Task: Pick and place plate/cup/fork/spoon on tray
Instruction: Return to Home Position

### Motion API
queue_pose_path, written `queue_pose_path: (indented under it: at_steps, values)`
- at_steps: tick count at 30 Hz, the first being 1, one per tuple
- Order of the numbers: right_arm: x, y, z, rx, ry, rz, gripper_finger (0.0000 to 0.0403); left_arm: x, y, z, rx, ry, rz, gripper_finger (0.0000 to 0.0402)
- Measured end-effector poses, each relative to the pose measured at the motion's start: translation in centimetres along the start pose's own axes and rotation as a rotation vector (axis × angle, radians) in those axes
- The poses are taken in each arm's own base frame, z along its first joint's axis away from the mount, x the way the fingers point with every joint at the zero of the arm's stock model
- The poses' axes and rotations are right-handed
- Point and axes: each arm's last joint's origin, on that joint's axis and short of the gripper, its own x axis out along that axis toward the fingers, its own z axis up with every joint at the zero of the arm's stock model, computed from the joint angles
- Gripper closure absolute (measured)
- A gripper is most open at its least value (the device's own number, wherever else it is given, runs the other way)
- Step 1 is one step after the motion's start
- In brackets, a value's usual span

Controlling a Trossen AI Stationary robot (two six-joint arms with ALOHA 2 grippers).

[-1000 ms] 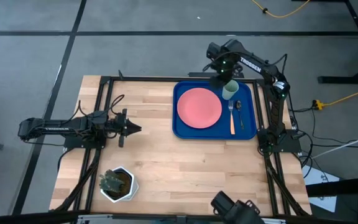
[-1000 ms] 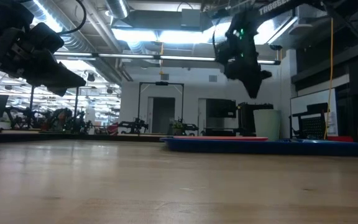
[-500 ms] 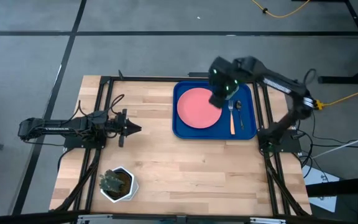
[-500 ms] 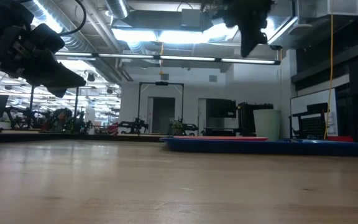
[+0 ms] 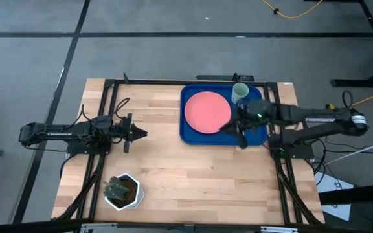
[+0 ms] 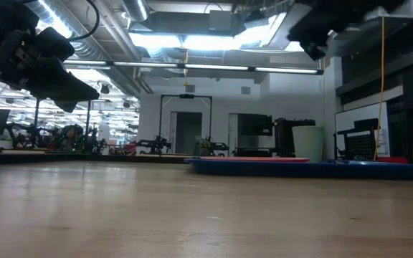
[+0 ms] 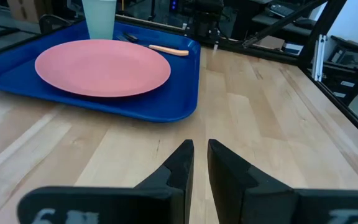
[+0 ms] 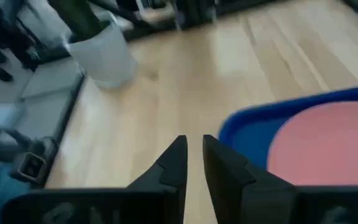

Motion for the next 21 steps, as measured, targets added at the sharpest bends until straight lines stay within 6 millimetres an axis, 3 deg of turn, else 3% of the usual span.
queue_pose_path:
  at_steps: [7,13,21]
  values:
    - [-1.8,-0.5,-6.3,0.01,-0.28,0.097,0.0346,0.0,0.0,0.0,0.0,0.0,0.0,0.036]
    - [-2.5,-1.5,-11.0,0.014,-0.372,0.111,0.0346,0.0,0.0,0.0,0.0,0.0,0.0,0.036]
    - [-2.7,-1.8,-13.5,0.065,-0.416,0.111,0.0346,0.0,0.0,0.0,0.0,0.0,0.0,0.036]
